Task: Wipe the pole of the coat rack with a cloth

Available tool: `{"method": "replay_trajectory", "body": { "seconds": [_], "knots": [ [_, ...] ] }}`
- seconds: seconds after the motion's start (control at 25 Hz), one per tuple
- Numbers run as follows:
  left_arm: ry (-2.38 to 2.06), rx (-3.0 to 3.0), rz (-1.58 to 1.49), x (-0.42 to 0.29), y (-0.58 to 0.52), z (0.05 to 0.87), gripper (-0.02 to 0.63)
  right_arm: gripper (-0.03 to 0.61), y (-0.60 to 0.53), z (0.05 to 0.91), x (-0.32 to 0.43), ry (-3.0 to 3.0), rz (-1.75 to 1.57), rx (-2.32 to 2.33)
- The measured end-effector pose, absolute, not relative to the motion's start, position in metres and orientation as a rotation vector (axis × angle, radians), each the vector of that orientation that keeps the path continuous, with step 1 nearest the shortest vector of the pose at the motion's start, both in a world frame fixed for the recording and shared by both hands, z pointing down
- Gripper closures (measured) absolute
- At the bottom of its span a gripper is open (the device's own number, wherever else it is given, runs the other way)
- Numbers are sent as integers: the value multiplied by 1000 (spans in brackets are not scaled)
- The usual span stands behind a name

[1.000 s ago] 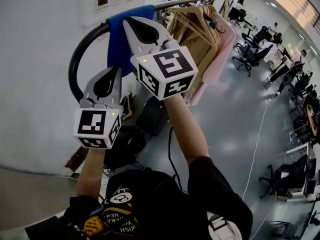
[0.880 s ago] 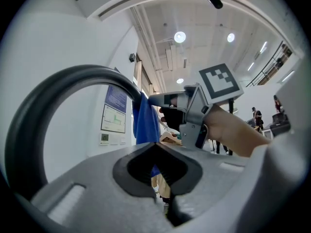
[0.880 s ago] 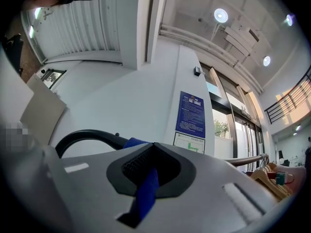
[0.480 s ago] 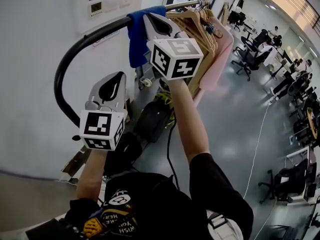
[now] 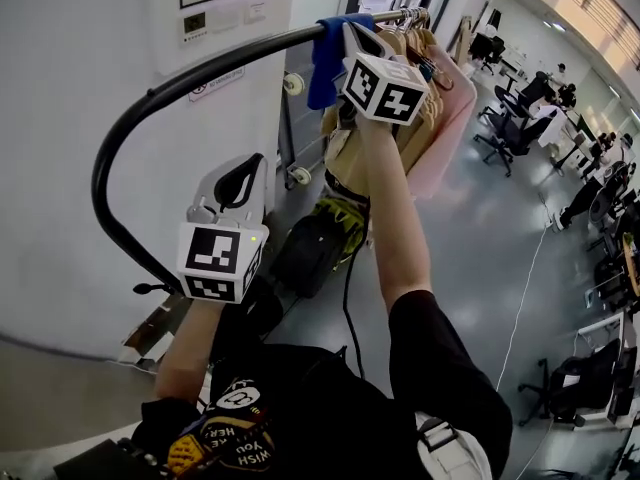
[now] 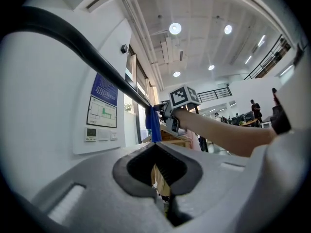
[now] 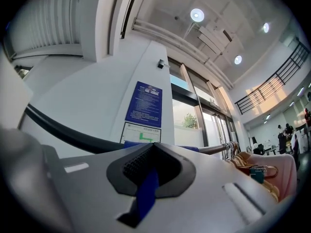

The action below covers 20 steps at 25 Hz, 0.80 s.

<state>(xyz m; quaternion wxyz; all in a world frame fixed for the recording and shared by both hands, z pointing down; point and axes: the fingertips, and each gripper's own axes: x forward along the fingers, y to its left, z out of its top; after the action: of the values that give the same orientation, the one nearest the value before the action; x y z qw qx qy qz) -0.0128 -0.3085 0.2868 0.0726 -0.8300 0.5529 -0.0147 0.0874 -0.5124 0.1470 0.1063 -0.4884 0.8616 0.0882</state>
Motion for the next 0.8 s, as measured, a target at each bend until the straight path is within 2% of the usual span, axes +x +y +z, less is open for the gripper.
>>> {"method": "replay_trajectory", "body": {
  "seconds": [0.4,0.6,0.8],
  "knots": [
    [1673,-2490,-46,-7,-310,285,612,577,-587,158,149,2508,114,-1586],
    [1663,-2506,-51,-6,-304,288,612,577,-581,156,144,2539,146,-1586],
    [1653,-2516,-43,-11,-292,286,612,577,-534,149,109,2608,262,-1496]
  ]
}}
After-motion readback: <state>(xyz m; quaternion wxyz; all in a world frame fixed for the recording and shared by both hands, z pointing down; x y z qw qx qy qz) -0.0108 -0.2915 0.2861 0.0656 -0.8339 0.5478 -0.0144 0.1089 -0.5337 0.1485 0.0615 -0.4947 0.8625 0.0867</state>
